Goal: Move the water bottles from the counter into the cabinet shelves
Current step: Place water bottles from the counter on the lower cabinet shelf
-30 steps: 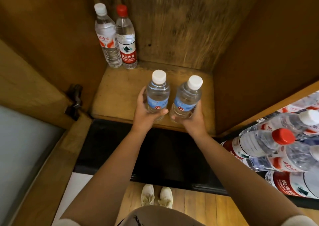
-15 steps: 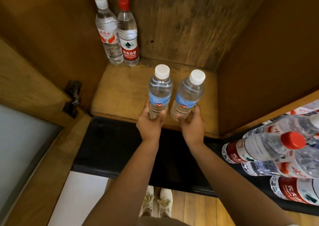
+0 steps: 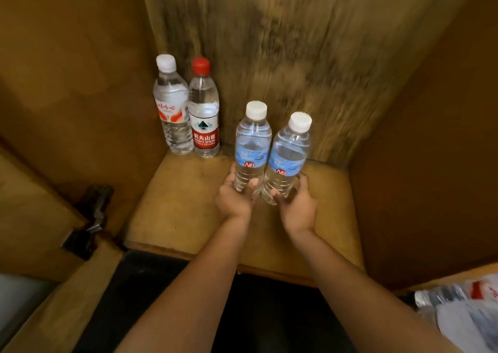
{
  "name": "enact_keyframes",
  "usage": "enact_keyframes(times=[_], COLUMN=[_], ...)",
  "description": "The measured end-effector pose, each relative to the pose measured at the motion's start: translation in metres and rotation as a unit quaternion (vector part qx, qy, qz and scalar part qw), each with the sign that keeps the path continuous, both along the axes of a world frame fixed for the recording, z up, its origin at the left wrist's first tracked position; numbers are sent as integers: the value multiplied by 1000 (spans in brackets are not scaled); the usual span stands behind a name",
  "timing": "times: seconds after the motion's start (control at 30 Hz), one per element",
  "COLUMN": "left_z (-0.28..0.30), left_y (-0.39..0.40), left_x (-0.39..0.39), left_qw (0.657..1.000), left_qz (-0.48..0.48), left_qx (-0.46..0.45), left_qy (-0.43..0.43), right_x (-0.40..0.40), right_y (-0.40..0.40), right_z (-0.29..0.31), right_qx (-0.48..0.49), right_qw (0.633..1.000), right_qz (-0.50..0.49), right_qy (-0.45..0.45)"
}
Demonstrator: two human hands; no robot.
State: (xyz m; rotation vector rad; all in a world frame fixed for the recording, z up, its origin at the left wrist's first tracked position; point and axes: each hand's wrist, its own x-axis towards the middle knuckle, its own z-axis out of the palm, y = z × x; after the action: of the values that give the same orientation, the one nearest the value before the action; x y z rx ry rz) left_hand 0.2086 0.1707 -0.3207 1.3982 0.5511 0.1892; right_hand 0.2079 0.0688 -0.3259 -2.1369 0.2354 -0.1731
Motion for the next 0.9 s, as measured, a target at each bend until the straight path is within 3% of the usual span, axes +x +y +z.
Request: enact_keyframes(times=[0.2, 0.47, 0.77, 0.9], left_z=[-15, -27, -38, -36], left_y=[21, 38, 50, 50], left_x=[58, 96, 104, 101], left_qw=[999, 997, 990, 982], left_qz=[0, 69, 111, 99], left_qx=[30, 2, 62, 150], left_qy=[-36, 29, 65, 63], right_x=[56, 90, 104, 102], right_y=[11, 30, 44, 44], right_z=[-8, -3, -3, -2], right_qx=[-45, -26, -28, -36], right_qw=[998, 999, 999, 999], right_qz=[27, 28, 15, 16], right_qy=[-37, -36, -32, -35])
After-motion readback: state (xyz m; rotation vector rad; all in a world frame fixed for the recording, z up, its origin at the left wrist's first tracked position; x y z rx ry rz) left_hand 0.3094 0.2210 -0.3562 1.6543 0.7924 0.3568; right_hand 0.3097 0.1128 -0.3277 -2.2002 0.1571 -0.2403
